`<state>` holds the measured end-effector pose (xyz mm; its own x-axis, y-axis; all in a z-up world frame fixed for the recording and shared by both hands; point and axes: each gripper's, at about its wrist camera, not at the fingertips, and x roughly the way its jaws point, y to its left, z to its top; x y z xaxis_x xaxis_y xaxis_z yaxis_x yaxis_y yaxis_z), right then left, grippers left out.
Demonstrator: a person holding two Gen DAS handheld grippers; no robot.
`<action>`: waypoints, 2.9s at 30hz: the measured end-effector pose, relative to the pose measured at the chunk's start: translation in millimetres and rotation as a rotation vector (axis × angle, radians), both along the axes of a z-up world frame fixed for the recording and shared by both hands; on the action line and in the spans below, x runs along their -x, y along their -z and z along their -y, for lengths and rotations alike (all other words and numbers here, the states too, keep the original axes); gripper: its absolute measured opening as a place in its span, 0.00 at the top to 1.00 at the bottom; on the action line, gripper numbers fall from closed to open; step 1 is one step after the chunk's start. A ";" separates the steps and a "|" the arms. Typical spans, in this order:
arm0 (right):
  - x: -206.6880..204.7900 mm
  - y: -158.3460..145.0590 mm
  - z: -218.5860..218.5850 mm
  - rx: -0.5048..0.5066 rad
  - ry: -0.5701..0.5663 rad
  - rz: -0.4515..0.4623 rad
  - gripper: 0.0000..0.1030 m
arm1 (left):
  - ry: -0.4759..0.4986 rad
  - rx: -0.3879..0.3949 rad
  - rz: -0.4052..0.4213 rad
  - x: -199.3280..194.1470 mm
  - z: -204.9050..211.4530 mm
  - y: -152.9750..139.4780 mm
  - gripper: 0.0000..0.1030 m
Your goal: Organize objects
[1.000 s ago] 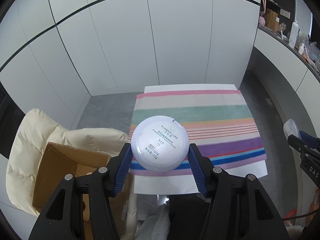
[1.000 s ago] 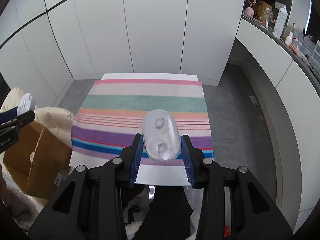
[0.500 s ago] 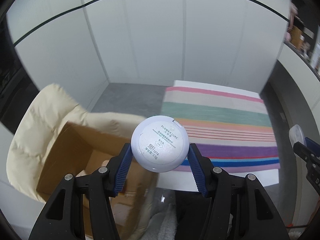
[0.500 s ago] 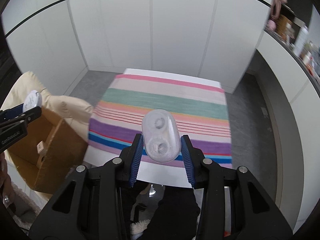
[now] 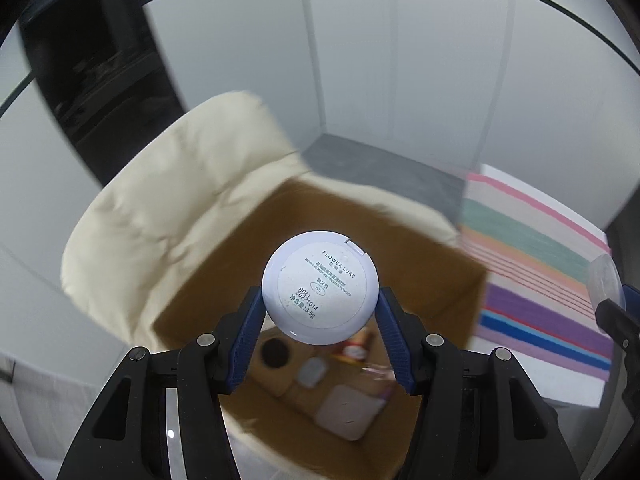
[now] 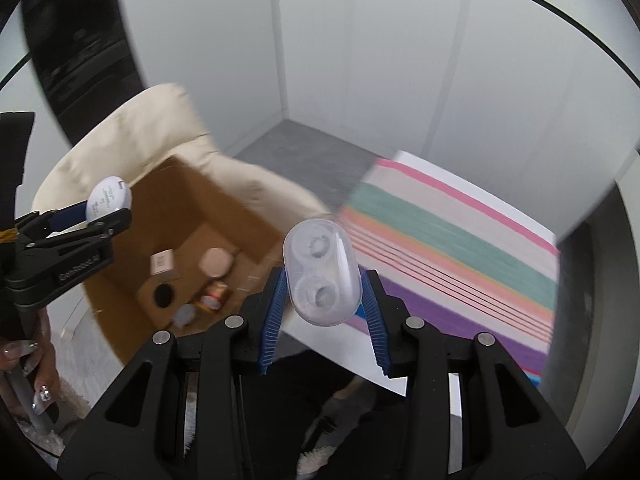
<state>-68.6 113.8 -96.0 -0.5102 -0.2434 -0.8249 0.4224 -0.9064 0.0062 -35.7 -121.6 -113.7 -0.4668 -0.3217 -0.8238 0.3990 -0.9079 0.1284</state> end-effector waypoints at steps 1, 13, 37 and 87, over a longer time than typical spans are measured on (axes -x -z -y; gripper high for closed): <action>-0.6 1.7 11.8 0.000 -0.023 0.004 0.61 | -0.022 0.000 0.005 -4.1 10.6 2.0 0.44; -19.3 24.6 112.3 -0.008 -0.217 0.055 0.36 | -0.154 -0.006 0.045 -15.2 67.8 17.5 0.16; -18.2 -12.5 37.3 0.035 0.151 0.003 0.05 | 0.136 -0.060 0.005 -9.2 -5.7 -48.3 0.01; -111.4 -93.9 -77.4 0.041 0.519 0.146 0.05 | 0.427 -0.016 0.184 -41.1 -125.8 -130.5 0.01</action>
<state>42.8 191.2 -2.1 -0.4531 -0.0231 -0.8912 -0.0890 -0.9935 0.0710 5.5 4.2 16.8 -0.4002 -0.1190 -0.9087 -0.0395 -0.9884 0.1468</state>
